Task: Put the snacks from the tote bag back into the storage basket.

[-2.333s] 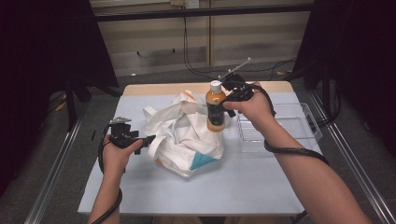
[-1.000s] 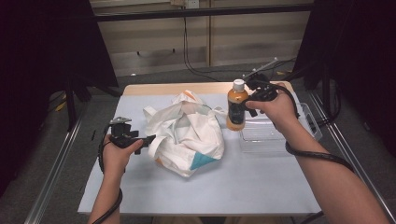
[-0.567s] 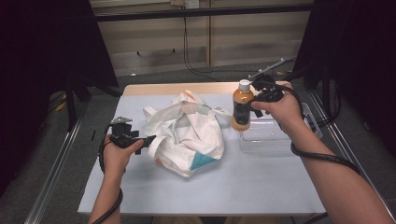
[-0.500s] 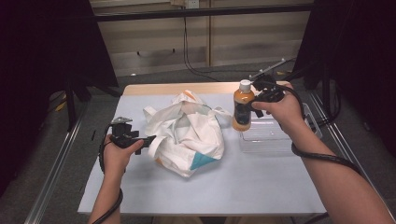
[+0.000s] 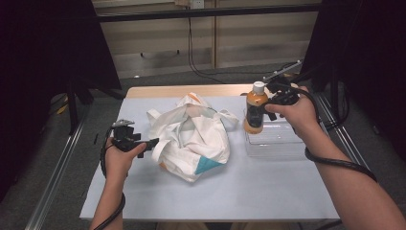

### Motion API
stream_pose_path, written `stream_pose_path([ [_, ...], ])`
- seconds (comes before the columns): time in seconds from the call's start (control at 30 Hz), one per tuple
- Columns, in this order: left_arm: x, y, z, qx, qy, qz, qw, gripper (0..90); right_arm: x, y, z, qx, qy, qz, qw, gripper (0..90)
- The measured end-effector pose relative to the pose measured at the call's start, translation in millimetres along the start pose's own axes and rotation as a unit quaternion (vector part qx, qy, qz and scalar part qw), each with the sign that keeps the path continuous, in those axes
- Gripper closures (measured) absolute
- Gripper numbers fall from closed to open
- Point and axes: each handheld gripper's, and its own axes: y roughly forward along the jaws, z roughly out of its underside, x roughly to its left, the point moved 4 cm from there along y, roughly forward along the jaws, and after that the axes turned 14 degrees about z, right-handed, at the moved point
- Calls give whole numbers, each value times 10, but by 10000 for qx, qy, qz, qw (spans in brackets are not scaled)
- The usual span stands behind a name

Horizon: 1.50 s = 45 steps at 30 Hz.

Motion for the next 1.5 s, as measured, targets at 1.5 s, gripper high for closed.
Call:
stream_pose_path([
  [1.5, -26, 3, -14, 42, 82, 39, 10000, 141, -52, 193, 392, 318, 82, 132, 9994, 367],
])
